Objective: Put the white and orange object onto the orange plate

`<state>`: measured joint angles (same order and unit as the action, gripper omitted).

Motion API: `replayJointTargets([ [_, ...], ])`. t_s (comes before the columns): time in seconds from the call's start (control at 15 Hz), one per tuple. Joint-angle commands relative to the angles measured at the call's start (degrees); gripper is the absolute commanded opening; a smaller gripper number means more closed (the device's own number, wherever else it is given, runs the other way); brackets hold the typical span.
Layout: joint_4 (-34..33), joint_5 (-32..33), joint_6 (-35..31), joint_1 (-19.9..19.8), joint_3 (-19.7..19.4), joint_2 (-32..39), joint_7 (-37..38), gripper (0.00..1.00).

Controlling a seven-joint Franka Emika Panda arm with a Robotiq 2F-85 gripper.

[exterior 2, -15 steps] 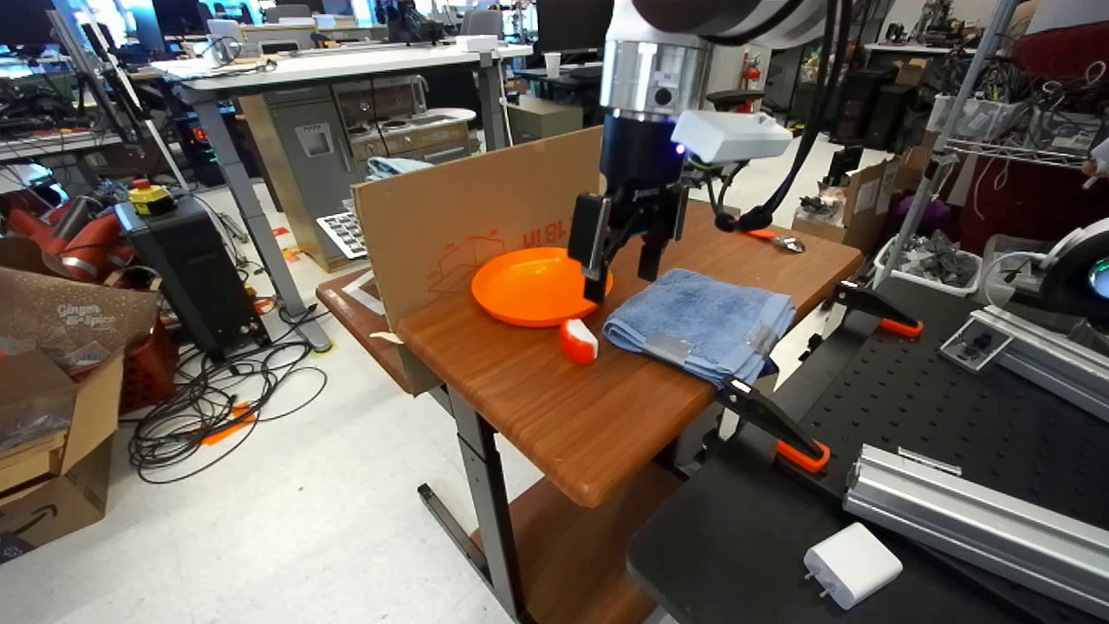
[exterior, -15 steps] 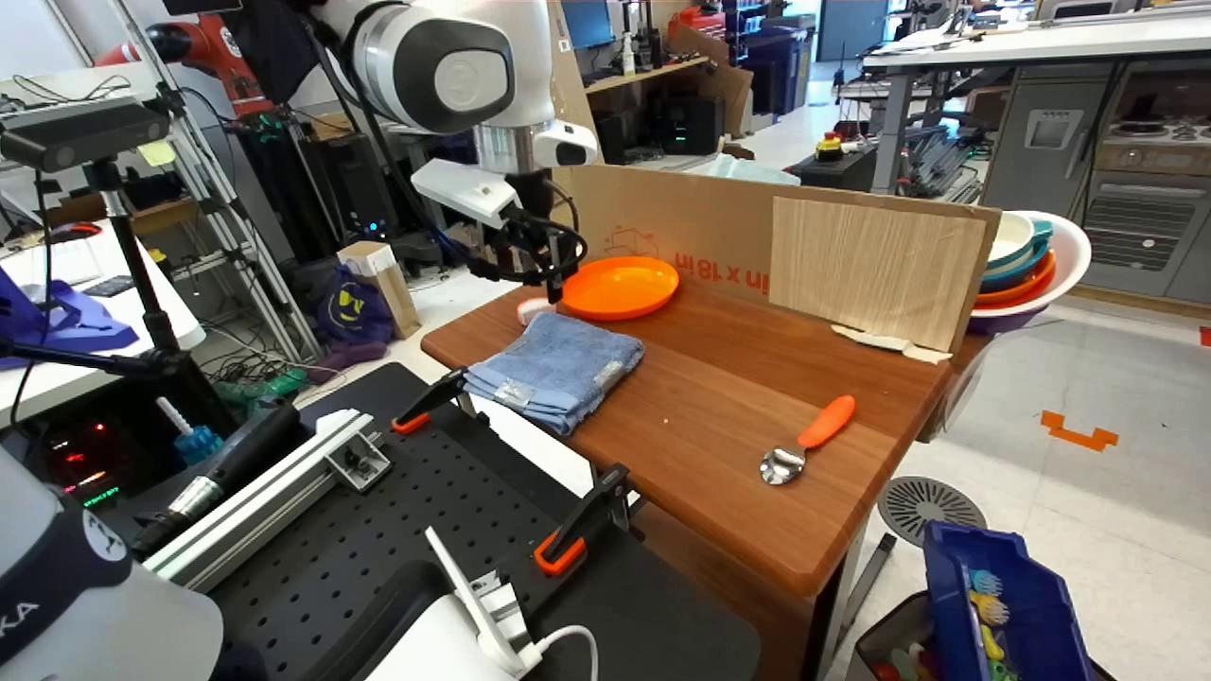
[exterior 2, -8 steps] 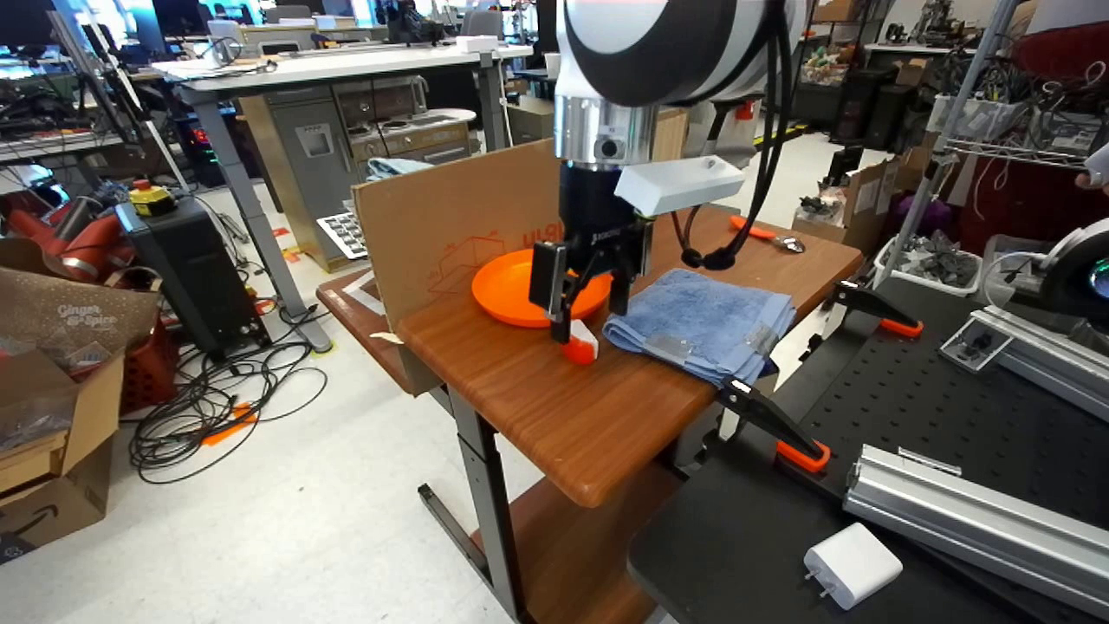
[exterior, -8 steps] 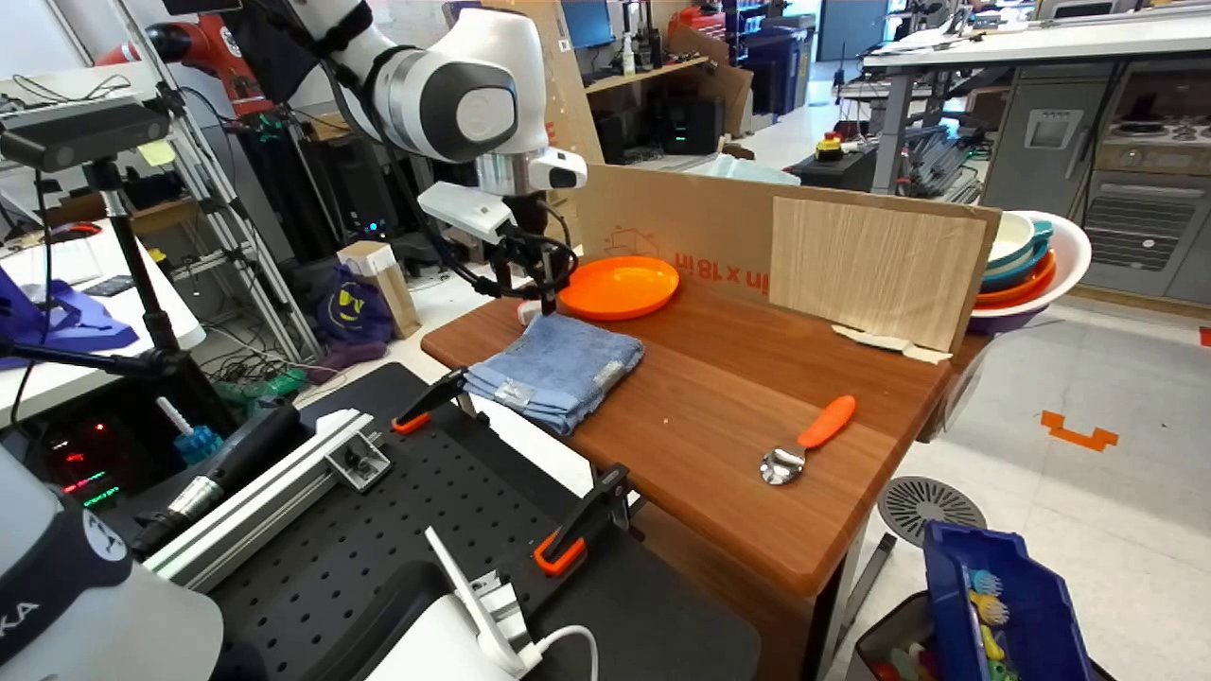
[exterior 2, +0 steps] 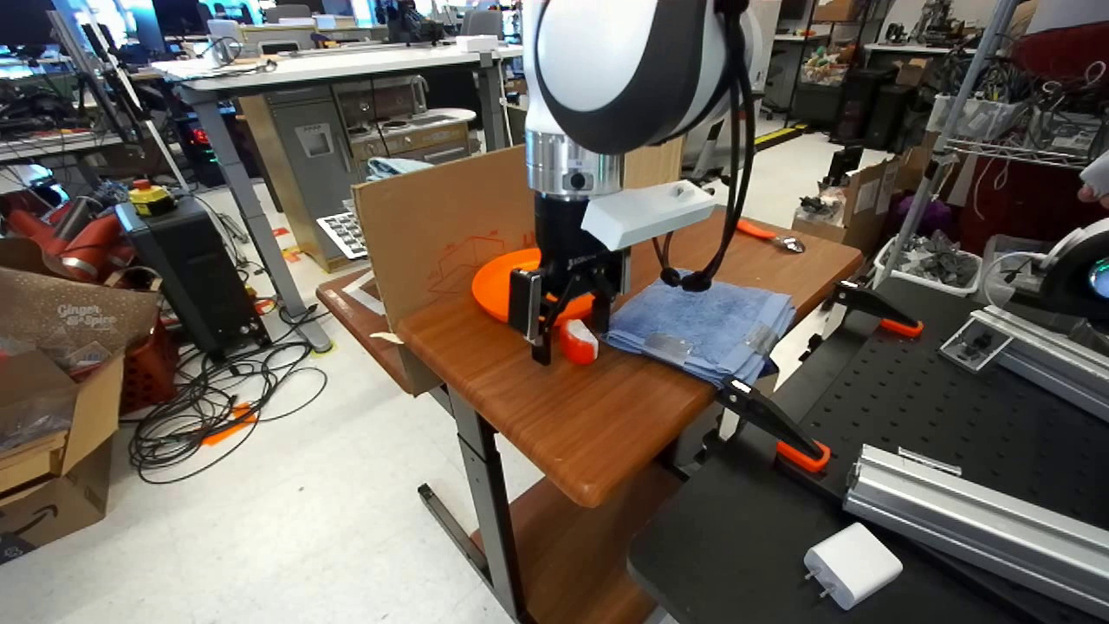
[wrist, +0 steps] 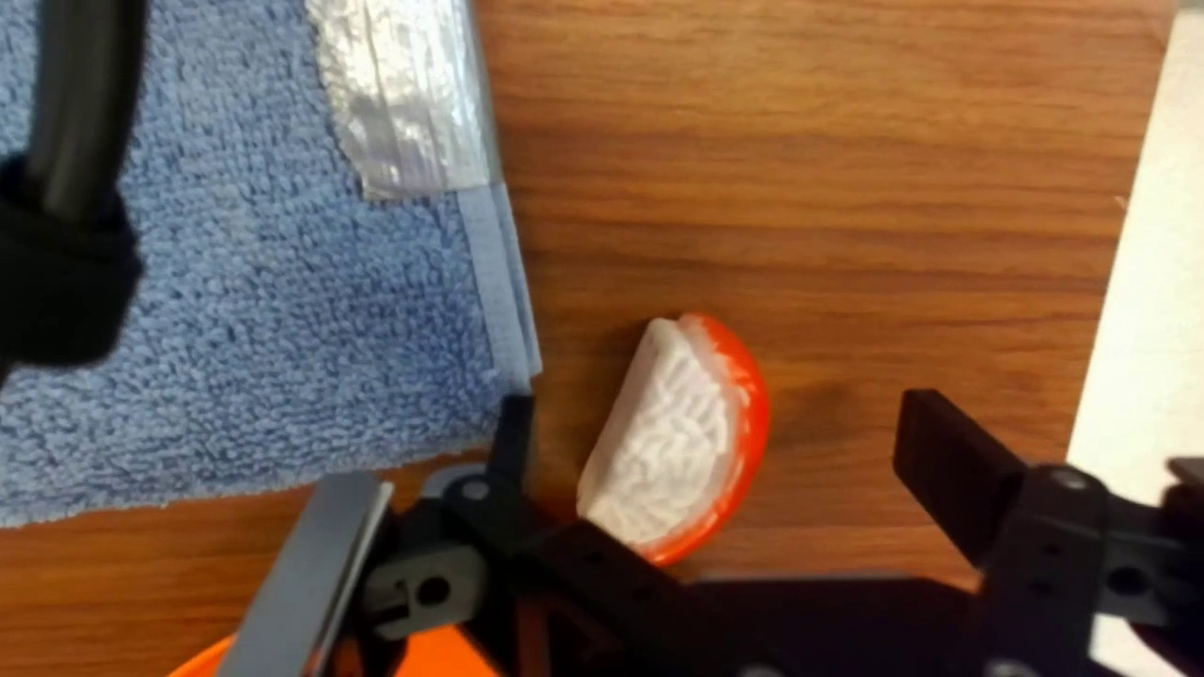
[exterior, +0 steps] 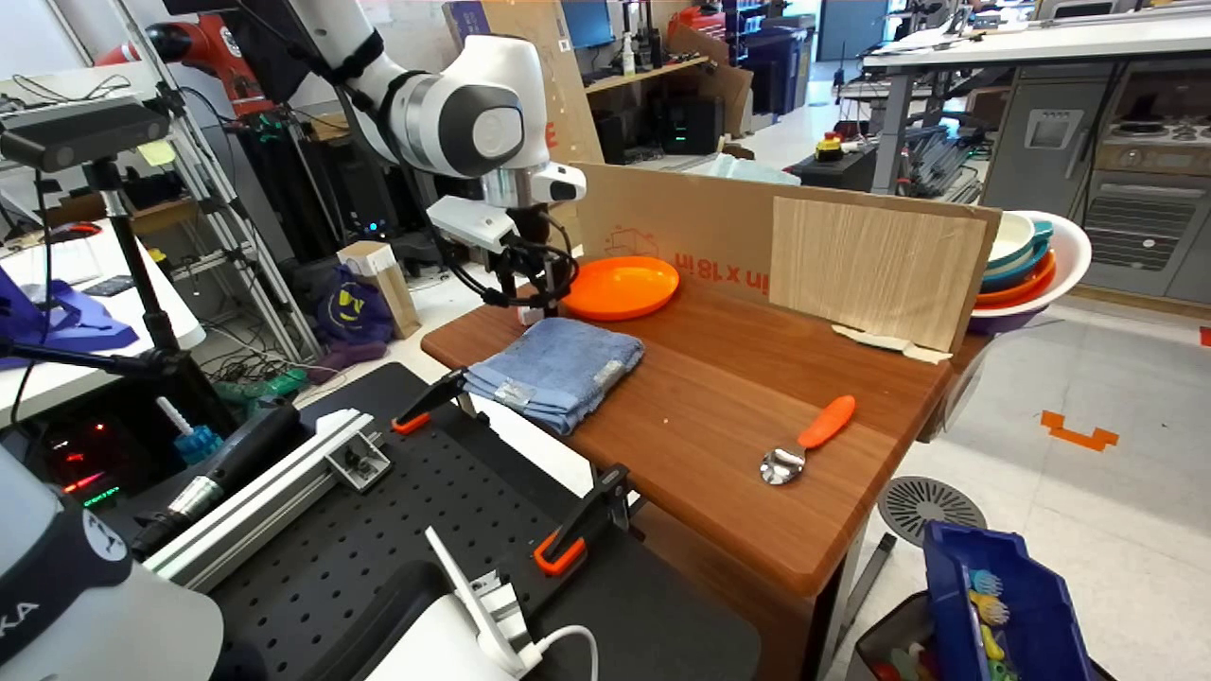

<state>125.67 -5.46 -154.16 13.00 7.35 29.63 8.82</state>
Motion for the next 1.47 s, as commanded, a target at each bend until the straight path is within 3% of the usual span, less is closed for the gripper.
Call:
replayJointTargets([
  [0.0,-2.1,1.8,0.1,1.1,-1.3,1.8,1.6,0.65],
  [0.47,-2.6,2.0,0.2,1.1,-1.7,1.8,1.9,0.12],
  [1.4,0.2,1.5,1.7,1.4,0.0,-4.6,1.0,0.11],
])
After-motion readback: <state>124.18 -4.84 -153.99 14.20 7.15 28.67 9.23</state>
